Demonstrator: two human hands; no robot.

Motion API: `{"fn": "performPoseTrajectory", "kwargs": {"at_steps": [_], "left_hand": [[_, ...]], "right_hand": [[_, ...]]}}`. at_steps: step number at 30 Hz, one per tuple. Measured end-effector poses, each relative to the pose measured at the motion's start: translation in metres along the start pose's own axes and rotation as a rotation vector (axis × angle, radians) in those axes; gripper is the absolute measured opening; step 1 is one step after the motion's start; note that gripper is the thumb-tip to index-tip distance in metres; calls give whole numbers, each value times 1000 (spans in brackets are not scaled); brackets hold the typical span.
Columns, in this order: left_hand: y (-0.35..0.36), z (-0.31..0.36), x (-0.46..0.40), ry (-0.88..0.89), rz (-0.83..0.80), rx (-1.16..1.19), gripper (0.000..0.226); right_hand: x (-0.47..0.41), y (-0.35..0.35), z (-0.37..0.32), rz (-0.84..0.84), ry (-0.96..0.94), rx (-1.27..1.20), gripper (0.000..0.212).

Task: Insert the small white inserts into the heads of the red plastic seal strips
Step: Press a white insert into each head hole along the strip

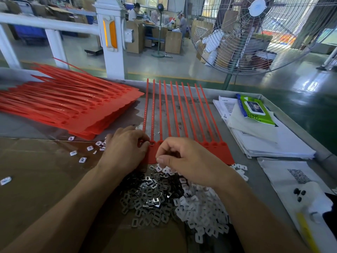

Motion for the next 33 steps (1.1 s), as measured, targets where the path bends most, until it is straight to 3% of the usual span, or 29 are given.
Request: {"fn": "performPoseTrajectory", "kwargs": {"at_steps": [12,18,27,33], "left_hand": [[2,-3,-1,0,2,5,14],[2,-2,0,-1,7,12,13],[1,-1,-1,0,1,-1,14],[1,-1,0,-2,1,-5,14]], "right_hand": [[8,-95,53,460,244,-60,15],[27,-103,96,493,357,-51,20],[23,-97,104,635,353,-27,10],[21,-96,114,655,409,31,15]]}}
Point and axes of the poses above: each hand's wrist, its own x-axis away from the middle knuckle, its own y-axis out of the palm, z = x × y, the point moved 9 cm from there along -x, towards the middle knuckle
